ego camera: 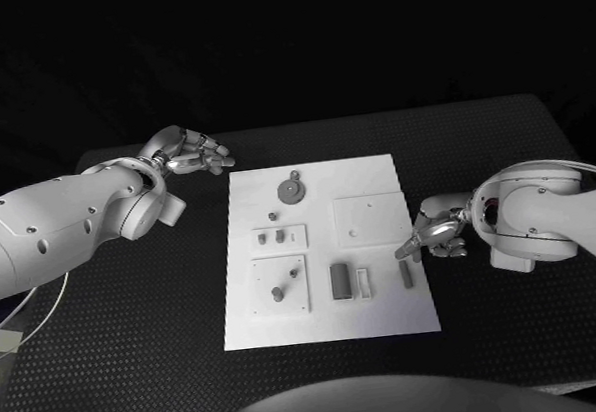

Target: Assemble the parts on the task board

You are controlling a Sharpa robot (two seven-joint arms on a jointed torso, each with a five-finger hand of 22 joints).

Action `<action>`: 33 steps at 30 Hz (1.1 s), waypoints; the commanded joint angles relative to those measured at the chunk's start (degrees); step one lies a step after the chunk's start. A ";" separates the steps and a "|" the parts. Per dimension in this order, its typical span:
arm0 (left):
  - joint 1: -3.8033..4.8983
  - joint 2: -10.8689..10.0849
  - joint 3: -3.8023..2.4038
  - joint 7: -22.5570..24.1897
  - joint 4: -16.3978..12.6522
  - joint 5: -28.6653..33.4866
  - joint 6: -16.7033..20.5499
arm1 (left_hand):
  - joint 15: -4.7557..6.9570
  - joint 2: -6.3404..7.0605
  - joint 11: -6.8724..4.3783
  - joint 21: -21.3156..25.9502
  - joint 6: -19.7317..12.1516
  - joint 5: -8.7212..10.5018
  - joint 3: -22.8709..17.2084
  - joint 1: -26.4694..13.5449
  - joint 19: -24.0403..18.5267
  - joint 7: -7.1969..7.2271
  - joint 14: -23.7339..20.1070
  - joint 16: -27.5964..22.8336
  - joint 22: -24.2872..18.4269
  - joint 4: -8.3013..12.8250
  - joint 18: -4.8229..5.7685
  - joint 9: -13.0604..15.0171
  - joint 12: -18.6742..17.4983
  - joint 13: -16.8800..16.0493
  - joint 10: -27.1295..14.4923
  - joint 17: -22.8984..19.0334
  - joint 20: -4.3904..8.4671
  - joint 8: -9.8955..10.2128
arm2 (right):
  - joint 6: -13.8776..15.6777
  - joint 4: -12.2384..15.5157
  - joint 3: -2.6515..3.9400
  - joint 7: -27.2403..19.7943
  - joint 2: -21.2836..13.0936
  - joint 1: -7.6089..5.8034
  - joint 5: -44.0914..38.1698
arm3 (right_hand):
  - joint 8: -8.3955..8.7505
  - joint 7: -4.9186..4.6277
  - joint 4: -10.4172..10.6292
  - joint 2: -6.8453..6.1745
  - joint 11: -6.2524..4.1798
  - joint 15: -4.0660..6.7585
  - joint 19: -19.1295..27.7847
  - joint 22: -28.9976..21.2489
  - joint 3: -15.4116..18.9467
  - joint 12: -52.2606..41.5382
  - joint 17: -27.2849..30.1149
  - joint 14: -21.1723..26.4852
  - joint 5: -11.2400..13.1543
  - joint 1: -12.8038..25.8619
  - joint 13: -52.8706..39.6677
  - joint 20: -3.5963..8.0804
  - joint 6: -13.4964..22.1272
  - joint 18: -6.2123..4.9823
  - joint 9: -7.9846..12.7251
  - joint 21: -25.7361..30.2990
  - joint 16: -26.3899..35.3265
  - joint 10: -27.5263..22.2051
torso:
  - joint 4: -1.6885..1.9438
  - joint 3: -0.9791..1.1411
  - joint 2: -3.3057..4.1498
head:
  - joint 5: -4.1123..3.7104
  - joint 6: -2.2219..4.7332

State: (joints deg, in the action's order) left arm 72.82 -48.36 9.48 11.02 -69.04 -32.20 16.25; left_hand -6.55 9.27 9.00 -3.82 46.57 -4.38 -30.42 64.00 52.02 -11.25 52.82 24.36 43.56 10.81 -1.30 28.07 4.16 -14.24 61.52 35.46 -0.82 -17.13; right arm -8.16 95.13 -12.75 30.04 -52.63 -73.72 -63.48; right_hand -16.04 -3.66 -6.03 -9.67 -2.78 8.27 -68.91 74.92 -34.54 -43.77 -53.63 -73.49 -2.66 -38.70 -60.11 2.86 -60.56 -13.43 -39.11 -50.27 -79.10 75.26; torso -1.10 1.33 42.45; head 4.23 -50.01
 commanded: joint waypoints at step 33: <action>0.05 -0.01 -0.03 0.41 -0.18 0.30 -0.78 | -0.25 0.13 0.09 -0.12 -0.26 0.08 0.11 -0.86 -0.26 0.02 0.33 -0.51 -0.18 -0.76 0.35 -0.11 -0.19 0.08 -0.39 0.30 -0.28 -0.32 | -4.40 -3.54 -0.88 2.25 5.52 3.81 -6.71 | -0.43 0.60 -0.69 2.00 -0.53 0.56 -0.06 1.16 1.15 -0.39 -3.78 -1.63 -0.15 1.68 0.37 0.17 -2.17 -1.57 -0.05 -0.94 -1.93 1.42 | 0.15 -0.14 -0.02 | 0.05 0.01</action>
State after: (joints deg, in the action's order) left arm 72.82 -48.38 9.49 11.01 -69.05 -32.20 16.09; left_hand -6.55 9.57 9.00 -3.82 46.57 -4.38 -30.32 63.70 52.02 -11.24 52.82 24.14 43.45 10.39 -1.30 28.02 4.16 -14.24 61.52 35.69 -0.82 -17.13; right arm -11.16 91.86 -13.31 32.32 -47.33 -70.44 -69.07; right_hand -16.87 -2.88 -6.71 -7.90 -3.27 8.60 -69.01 74.91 -33.52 -43.95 -57.32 -74.84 -2.66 -37.35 -59.81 2.76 -62.90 -13.84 -39.27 -50.83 -80.65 76.19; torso -0.94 1.19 42.42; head 4.25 -50.01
